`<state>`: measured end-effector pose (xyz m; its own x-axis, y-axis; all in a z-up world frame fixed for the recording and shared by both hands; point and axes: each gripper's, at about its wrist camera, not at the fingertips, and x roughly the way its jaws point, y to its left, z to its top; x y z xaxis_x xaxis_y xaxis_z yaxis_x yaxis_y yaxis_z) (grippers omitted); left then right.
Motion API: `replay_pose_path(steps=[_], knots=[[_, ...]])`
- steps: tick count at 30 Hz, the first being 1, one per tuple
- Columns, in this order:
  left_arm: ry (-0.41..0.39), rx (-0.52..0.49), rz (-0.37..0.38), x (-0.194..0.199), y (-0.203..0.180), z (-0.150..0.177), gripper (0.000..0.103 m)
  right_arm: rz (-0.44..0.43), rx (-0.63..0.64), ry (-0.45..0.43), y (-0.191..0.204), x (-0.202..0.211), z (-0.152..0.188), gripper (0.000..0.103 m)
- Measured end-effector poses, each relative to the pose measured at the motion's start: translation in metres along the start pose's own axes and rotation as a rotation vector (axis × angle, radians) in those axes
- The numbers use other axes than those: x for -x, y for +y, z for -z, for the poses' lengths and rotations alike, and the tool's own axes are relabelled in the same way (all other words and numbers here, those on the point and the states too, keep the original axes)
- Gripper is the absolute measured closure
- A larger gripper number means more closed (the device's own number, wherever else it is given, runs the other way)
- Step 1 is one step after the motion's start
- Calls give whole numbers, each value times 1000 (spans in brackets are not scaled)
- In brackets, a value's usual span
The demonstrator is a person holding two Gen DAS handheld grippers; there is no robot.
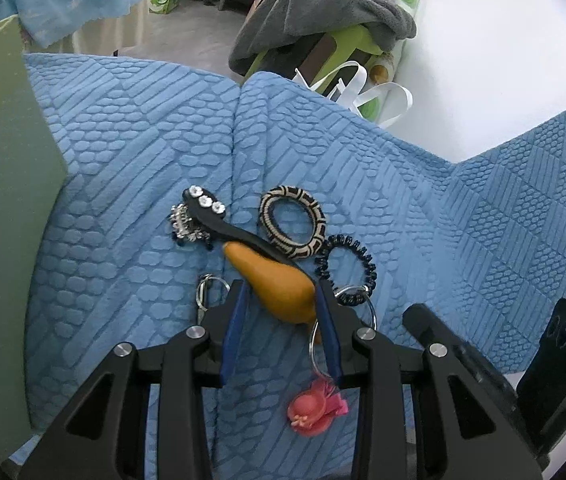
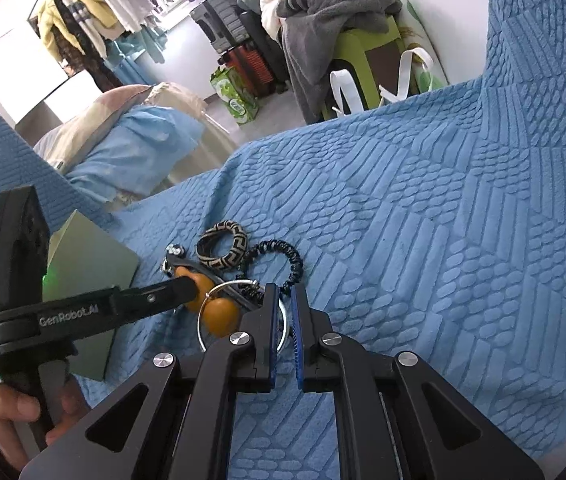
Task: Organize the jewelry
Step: 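Grasp the orange gourd pendant with the left tool while the right tool reaches the silver hoop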
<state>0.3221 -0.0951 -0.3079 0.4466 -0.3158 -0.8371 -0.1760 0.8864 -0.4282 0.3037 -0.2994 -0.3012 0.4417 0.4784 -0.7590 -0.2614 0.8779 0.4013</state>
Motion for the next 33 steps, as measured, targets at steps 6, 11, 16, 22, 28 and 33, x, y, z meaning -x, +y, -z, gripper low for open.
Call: replay_pose_path(steps=[6, 11, 16, 22, 28, 33], knots=[[16, 71, 46, -12, 2, -4, 67, 24, 44, 27, 7, -8, 3, 87], [5, 63, 34, -8, 2, -2, 68, 49, 70, 47, 9, -14, 6, 81], [-14, -2, 6, 3, -4, 0, 70, 83, 123, 69, 17, -23, 8, 81], [-20, -54, 2, 13, -5, 1, 70, 121, 194, 78, 29, -32, 11, 81], [-33, -57, -8, 18, 2, 2, 71, 113, 198, 51, 35, -27, 9, 97], [-54, -49, -14, 31, 10, 3, 73, 105, 168, 31, 35, -18, 5, 99]])
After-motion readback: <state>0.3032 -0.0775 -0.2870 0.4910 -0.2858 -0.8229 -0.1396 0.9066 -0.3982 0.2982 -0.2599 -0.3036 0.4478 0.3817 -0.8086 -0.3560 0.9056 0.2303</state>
